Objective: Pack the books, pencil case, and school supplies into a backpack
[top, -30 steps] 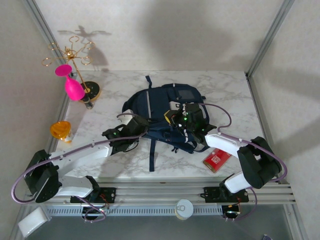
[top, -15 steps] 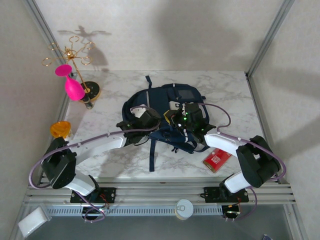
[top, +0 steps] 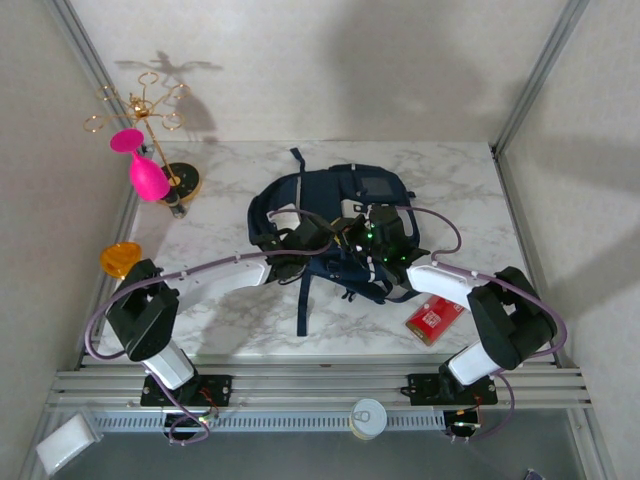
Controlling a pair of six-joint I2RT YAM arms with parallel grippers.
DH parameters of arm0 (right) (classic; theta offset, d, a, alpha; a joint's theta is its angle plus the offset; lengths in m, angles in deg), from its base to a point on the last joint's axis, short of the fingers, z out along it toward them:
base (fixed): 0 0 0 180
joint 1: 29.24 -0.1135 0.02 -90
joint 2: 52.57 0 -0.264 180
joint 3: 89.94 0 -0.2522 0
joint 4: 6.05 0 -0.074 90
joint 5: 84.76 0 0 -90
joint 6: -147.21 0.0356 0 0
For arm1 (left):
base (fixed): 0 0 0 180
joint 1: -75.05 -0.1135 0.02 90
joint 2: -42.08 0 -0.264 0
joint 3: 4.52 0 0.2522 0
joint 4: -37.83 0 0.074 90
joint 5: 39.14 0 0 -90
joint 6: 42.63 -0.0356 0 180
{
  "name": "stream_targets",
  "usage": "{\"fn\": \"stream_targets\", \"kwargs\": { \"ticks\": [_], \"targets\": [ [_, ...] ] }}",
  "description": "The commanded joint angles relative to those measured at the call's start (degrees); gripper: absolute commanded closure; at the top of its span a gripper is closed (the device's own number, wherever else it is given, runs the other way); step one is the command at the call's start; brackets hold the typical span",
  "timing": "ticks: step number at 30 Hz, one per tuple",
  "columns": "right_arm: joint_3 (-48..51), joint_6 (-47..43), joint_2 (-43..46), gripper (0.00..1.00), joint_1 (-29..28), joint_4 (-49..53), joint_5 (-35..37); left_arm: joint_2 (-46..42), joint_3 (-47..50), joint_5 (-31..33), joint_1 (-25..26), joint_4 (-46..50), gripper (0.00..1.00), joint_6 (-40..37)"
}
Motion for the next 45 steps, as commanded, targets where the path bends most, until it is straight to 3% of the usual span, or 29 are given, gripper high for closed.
{"fn": "stream_targets", "kwargs": {
  "ticks": [1,4,8,12,19,23,31,40,45],
  "targets": [
    [-2.6,0.2,1.8,1.00,0.0,-5.8,-4.1,0.7,0.3,9.0,-1.6,6.6,0.40,2.8],
    [-2.7,0.1,2.2,1.00,0.3,-5.8,-4.1,-2.2,4.2,9.9,-1.8,7.1,0.41,3.1],
    [-3.0,-0.1,2.3,1.00,1.1,-5.5,-4.6,-6.1,8.5,4.2,-3.9,4.5,0.41,-0.5],
    [-3.6,-0.7,2.5,1.00,1.8,-5.4,-4.4,-9.9,9.0,5.9,-5.9,10.6,0.41,-2.4],
    [-4.3,-0.8,1.8,1.00,1.7,-5.1,-4.7,-17.1,9.8,3.8,-6.0,11.0,0.42,-4.3],
    [-4.2,-1.0,2.0,1.00,1.7,-4.6,-4.5,-16.0,7.7,-2.7,-3.2,5.9,0.46,-7.2],
    [-4.3,-0.8,2.3,1.00,1.6,-4.4,-4.2,-6.9,1.3,-5.1,-0.5,4.0,0.46,-10.5],
    [-4.2,-0.5,2.4,1.00,1.6,-4.2,-4.4,-3.9,1.0,-7.5,-4.6,-1.3,0.56,-13.3],
    [-4.3,-0.6,2.5,1.00,1.6,-3.9,-4.4,-3.5,1.6,-8.5,-6.1,-2.0,0.55,-16.1]
  ]
}}
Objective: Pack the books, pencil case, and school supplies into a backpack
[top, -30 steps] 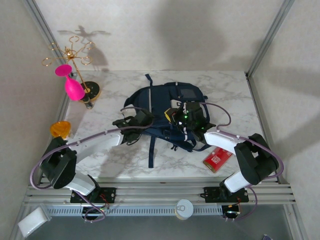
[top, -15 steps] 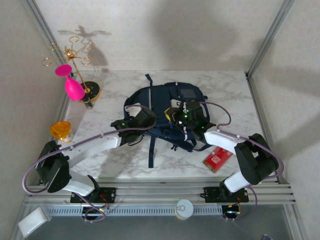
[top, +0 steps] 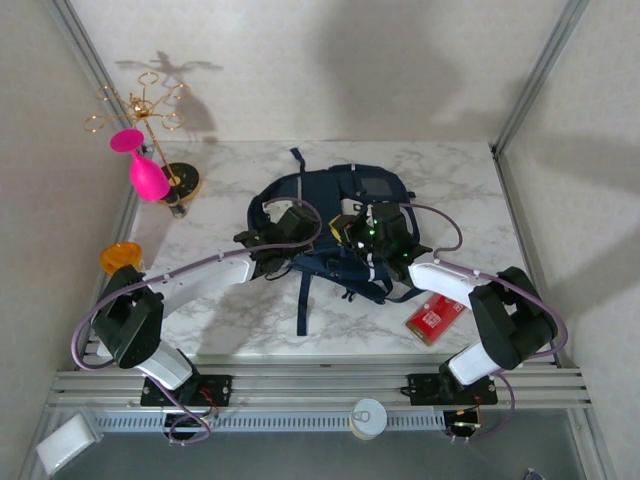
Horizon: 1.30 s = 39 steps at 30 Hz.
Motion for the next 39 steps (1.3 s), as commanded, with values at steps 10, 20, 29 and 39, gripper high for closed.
{"fn": "stream_targets", "kwargs": {
  "ticks": [10,20,29,39],
  "targets": [
    [-4.0,-0.7,1.7,1.00,0.0,-4.4,-1.7,-1.1,5.8,-7.3,-3.4,-15.1,0.59,-8.3],
    [-3.2,-1.3,1.9,1.00,0.0,-3.4,-1.3,-2.3,7.6,-5.4,-3.5,-22.1,0.80,-11.1],
    [-3.5,-3.2,2.3,1.00,0.8,-1.6,-1.5,-8.4,10.5,-4.5,-3.8,-18.3,1.00,-15.2],
    [-10.7,-13.7,-1.0,1.00,5.6,8.1,-7.7,-13.0,14.0,-9.8,-3.0,-6.2,1.00,-14.8]
  ]
}}
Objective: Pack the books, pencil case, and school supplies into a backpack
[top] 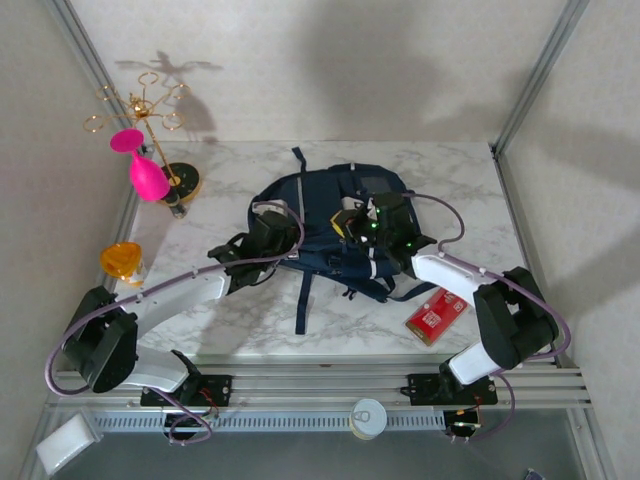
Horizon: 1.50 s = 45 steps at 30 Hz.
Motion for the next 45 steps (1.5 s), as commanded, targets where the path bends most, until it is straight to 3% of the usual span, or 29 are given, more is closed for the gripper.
{"fn": "stream_targets", "kwargs": {
  "ticks": [1,6,12,17,20,23,27,31,36,45],
  "targets": [
    [-6.2,-7.4,-1.4,1.00,3.2,0.3,-3.3,-2.5,1.8,-2.5,1.1,6.8,1.00,-0.2],
    [-13.1,-17.3,-3.9,1.00,7.1,10.2,-3.2,-3.0,1.4,-3.1,6.2,9.0,1.00,1.7],
    [-20.5,-24.5,-8.6,1.00,13.0,15.5,-2.7,-0.5,0.6,-7.9,11.9,1.1,1.00,8.9],
    [-25.4,-30.2,-11.7,1.00,12.9,22.5,-2.9,5.7,-4.7,-1.9,12.3,4.5,1.00,8.7],
    [-22.3,-32.2,-8.5,0.92,12.9,22.6,-1.9,6.2,-5.5,-0.6,10.7,6.2,1.00,7.6],
    [-20.3,-32.7,-6.7,0.72,13.0,22.5,-2.5,5.4,-5.5,-1.6,9.9,3.6,1.00,5.8],
    [-18.5,-31.9,-5.6,0.57,12.8,23.7,-3.2,7.2,-7.8,-1.0,8.1,5.1,0.88,7.3],
    [-13.8,-27.1,-3.6,0.48,10.5,21.9,-4.3,7.1,-7.1,-0.6,8.1,2.7,0.82,9.1],
    [-11.1,-21.0,-2.6,0.46,7.1,20.1,-1.8,7.9,-7.5,1.0,8.1,1.0,0.77,10.3],
    [-14.7,-17.6,-9.0,0.57,4.1,16.1,-2.7,8.1,-8.0,5.1,7.9,1.1,0.69,13.0]
  ]
}}
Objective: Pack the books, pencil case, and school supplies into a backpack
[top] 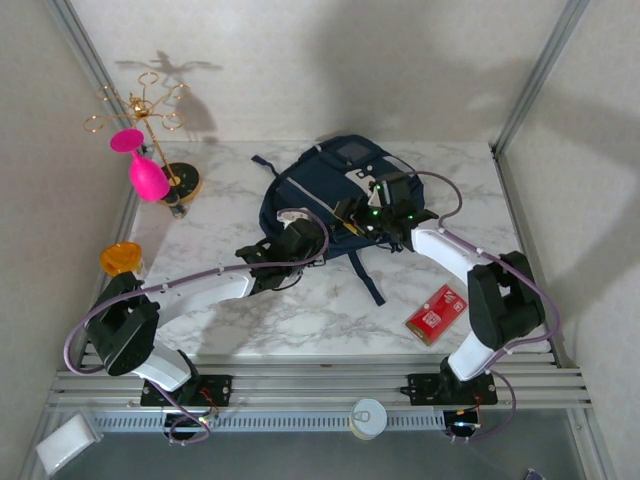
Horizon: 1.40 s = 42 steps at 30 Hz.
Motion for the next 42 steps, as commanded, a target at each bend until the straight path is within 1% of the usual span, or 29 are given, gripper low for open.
{"fn": "stream_targets", "kwargs": {
  "ticks": [1,3,8,11,14,16,21,25,27,30,34,36,38,40,42],
  "targets": [
    [-3.4,1.7,-2.7,0.57,-0.2,-2.2,0.1,0.4,-1.6,2.7,-0.5,-0.4,0.69,1.6],
    [-5.0,1.6,-4.2,0.61,-0.2,-0.8,0.2,0.4,-1.7,2.2,-0.5,-0.9,0.65,1.5],
    [-3.4,4.8,-3.2,0.76,-0.1,-5.6,-0.8,2.9,-5.1,1.4,-0.5,1.6,0.56,1.7],
    [-3.7,5.6,-3.0,0.89,-0.1,-5.3,-0.7,4.2,-7.1,1.4,-0.2,2.4,0.54,2.7],
    [-2.5,7.9,-1.9,0.97,-0.1,-7.0,-1.7,5.9,-8.6,1.8,-0.2,2.6,0.54,2.3],
    [-1.5,9.5,-0.9,0.99,-0.1,-8.2,-1.8,7.5,-9.9,2.1,-0.3,3.7,0.55,2.1],
    [-0.6,10.0,0.4,1.00,-0.1,-8.9,-1.2,10.4,-11.2,0.9,-0.1,2.2,0.55,1.7],
    [-0.3,10.3,0.1,1.00,-0.2,-9.3,-1.6,13.7,-14.5,3.0,-0.3,4.3,0.55,1.2],
    [0.3,10.7,0.2,1.00,-0.1,-10.1,-1.7,15.1,-15.9,2.6,-0.4,4.4,0.57,0.7],
    [0.8,11.0,-0.1,1.00,-0.2,-10.7,-1.9,16.5,-16.4,1.9,-0.4,1.7,0.60,-0.4],
    [1.3,11.1,-0.1,1.00,-0.2,-11.3,-2.1,19.9,-19.5,3.4,-1.1,3.8,0.70,0.2],
    [1.8,11.2,0.0,1.00,-0.2,-11.6,-2.2,20.7,-20.1,3.3,-1.1,3.2,0.74,-0.1],
    [2.0,10.9,0.3,1.00,-0.1,-11.6,-2.2,20.9,-20.0,3.6,-1.1,2.7,0.80,-0.1],
    [1.6,10.3,0.5,1.00,-0.1,-10.8,-1.8,20.5,-20.0,4.7,-1.2,3.1,0.90,-0.1],
    [1.4,9.6,0.9,1.00,0.0,-9.8,-1.3,19.8,-19.2,5.6,-1.4,3.1,0.97,-0.4]
  ]
}}
